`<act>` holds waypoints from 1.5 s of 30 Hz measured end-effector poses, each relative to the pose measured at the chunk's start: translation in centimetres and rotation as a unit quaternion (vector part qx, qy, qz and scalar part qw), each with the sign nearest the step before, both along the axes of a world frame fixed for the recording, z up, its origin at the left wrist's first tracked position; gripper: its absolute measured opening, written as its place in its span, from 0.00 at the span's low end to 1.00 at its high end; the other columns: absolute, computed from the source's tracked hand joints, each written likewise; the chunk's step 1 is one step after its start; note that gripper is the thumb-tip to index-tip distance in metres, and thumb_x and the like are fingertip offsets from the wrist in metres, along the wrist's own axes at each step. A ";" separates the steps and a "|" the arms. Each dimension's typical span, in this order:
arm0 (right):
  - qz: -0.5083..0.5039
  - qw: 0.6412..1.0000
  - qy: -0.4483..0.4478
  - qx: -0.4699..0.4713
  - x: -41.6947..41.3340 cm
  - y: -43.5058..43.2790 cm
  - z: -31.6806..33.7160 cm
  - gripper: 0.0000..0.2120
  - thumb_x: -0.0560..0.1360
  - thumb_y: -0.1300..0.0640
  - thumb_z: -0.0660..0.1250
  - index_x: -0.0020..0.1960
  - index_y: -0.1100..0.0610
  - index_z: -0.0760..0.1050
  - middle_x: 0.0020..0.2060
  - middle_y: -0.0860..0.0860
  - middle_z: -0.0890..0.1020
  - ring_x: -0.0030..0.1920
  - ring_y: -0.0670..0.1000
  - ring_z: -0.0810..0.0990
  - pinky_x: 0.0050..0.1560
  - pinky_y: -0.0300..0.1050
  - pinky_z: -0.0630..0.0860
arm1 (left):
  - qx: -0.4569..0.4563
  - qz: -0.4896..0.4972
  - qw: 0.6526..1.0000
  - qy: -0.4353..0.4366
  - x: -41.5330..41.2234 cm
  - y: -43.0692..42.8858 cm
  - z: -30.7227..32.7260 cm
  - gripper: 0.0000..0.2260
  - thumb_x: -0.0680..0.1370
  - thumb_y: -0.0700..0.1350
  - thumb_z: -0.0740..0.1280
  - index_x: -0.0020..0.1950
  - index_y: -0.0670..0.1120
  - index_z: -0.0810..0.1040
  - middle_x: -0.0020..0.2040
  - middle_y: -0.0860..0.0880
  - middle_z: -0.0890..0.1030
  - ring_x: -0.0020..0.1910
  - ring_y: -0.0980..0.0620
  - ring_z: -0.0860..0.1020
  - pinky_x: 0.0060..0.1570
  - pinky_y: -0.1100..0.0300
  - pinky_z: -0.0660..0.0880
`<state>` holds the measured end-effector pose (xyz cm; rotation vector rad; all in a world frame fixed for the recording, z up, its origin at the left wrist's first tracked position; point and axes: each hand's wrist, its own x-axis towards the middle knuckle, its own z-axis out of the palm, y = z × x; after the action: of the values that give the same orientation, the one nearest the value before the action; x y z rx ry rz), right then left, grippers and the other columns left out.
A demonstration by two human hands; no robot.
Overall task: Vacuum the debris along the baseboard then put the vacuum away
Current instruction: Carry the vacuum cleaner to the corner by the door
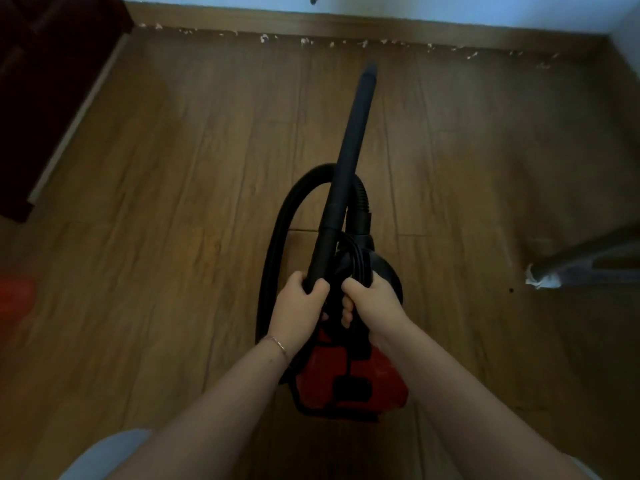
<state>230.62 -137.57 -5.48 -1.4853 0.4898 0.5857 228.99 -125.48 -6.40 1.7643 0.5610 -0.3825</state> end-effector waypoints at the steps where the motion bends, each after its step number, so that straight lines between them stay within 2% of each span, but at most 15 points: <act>1: 0.005 1.000 -0.002 0.000 0.0 0.0 -0.7 0.07 0.77 0.65 0.60 0.40 0.58 0.69 0.25 0.52 0.72 0.24 0.50 0.70 0.26 0.43 0.69 | 0.002 -0.002 1.000 0.002 -0.1 0.0 -0.7 0.06 0.78 0.48 0.61 0.49 0.47 0.74 0.35 0.50 0.77 0.29 0.54 0.76 0.28 0.62 0.71; 5: 0.014 1.000 0.001 -0.014 0.1 0.3 -2.7 0.06 0.77 0.64 0.61 0.42 0.58 0.70 0.25 0.52 0.72 0.24 0.50 0.70 0.26 0.43 0.70 | 0.004 0.007 1.000 0.012 -0.4 0.0 -2.5 0.06 0.77 0.49 0.60 0.48 0.47 0.74 0.36 0.49 0.78 0.30 0.53 0.76 0.28 0.60 0.72; 9: 0.015 1.000 -0.003 -0.015 0.6 0.5 -3.4 0.04 0.77 0.64 0.61 0.44 0.58 0.70 0.26 0.52 0.72 0.24 0.50 0.70 0.26 0.44 0.71 | 0.004 0.012 1.000 0.001 -0.2 0.0 -3.1 0.07 0.78 0.47 0.61 0.44 0.46 0.73 0.36 0.48 0.75 0.30 0.53 0.73 0.28 0.61 0.69; 13: 0.021 1.000 -0.001 -0.012 1.1 0.7 -4.0 0.02 0.77 0.63 0.61 0.46 0.59 0.71 0.27 0.52 0.73 0.24 0.49 0.71 0.26 0.43 0.71 | 0.011 0.007 1.000 0.000 0.2 0.3 -3.3 0.05 0.78 0.49 0.61 0.45 0.49 0.73 0.38 0.48 0.77 0.32 0.53 0.74 0.28 0.61 0.70; 20: 0.008 1.000 0.011 -0.012 1.7 0.6 -5.0 0.03 0.76 0.64 0.61 0.44 0.59 0.71 0.26 0.52 0.72 0.23 0.48 0.70 0.24 0.42 0.70 | 0.059 -0.009 0.998 -0.012 0.4 0.0 -4.6 0.06 0.78 0.52 0.61 0.45 0.52 0.72 0.44 0.45 0.81 0.34 0.53 0.77 0.29 0.61 0.72; 25: 0.007 1.000 0.017 -0.008 2.1 0.0 -5.7 0.01 0.75 0.63 0.62 0.46 0.59 0.71 0.26 0.52 0.72 0.24 0.49 0.70 0.25 0.43 0.70 | 0.128 -0.021 0.991 -0.029 1.0 -0.7 -5.4 0.14 0.79 0.53 0.60 0.58 0.46 0.73 0.55 0.46 0.78 0.38 0.56 0.77 0.29 0.66 0.66; 29: 0.019 1.000 0.024 0.000 2.3 -0.3 -5.8 0.02 0.74 0.63 0.63 0.46 0.60 0.73 0.26 0.52 0.74 0.25 0.49 0.72 0.27 0.43 0.72 | 0.169 -0.032 0.984 -0.054 1.0 -0.9 -4.9 0.16 0.80 0.52 0.59 0.64 0.45 0.71 0.62 0.49 0.73 0.39 0.61 0.71 0.33 0.69 0.66; 33: 0.030 0.999 0.024 0.001 2.2 -0.5 -5.9 0.04 0.75 0.61 0.64 0.48 0.60 0.74 0.28 0.53 0.75 0.26 0.50 0.74 0.29 0.44 0.73 | 0.200 -0.058 0.975 -0.081 0.9 -0.7 -4.6 0.18 0.80 0.52 0.59 0.68 0.48 0.67 0.64 0.51 0.72 0.48 0.60 0.71 0.44 0.63 0.70; 36: 0.041 0.999 0.009 -0.003 2.2 -0.5 -6.0 0.05 0.76 0.60 0.64 0.52 0.60 0.75 0.30 0.53 0.77 0.29 0.51 0.76 0.31 0.44 0.75 | 0.235 -0.085 0.963 -0.099 0.9 -0.3 -4.5 0.20 0.79 0.53 0.60 0.70 0.50 0.65 0.63 0.52 0.73 0.50 0.59 0.73 0.46 0.59 0.75; 39: 0.066 0.996 -0.027 -0.056 2.2 -0.8 -6.0 0.10 0.76 0.56 0.66 0.55 0.60 0.75 0.34 0.53 0.80 0.34 0.50 0.79 0.36 0.44 0.78 | 0.269 -0.102 0.951 -0.109 1.0 0.1 -4.5 0.21 0.79 0.53 0.60 0.72 0.52 0.63 0.64 0.52 0.73 0.51 0.55 0.77 0.46 0.53 0.79; 42: 0.067 0.991 -0.055 -0.106 2.2 -1.1 -5.7 0.10 0.76 0.52 0.68 0.54 0.56 0.75 0.38 0.52 0.82 0.38 0.50 0.82 0.41 0.46 0.79 | 0.306 -0.127 0.937 -0.110 1.3 0.5 -4.7 0.23 0.79 0.52 0.60 0.73 0.54 0.61 0.66 0.53 0.71 0.54 0.54 0.76 0.46 0.54 0.79; 45: 0.068 0.989 -0.065 -0.110 2.0 -1.2 -5.4 0.09 0.76 0.51 0.67 0.53 0.55 0.74 0.38 0.52 0.81 0.38 0.50 0.81 0.41 0.46 0.79 | 0.355 -0.142 0.917 -0.113 1.6 0.7 -4.9 0.23 0.78 0.49 0.60 0.73 0.53 0.61 0.66 0.52 0.71 0.59 0.53 0.74 0.51 0.54 0.77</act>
<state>232.61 -138.82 -10.91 -1.7663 0.3617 0.5513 230.63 -124.77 -11.34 2.5689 0.2822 -0.1686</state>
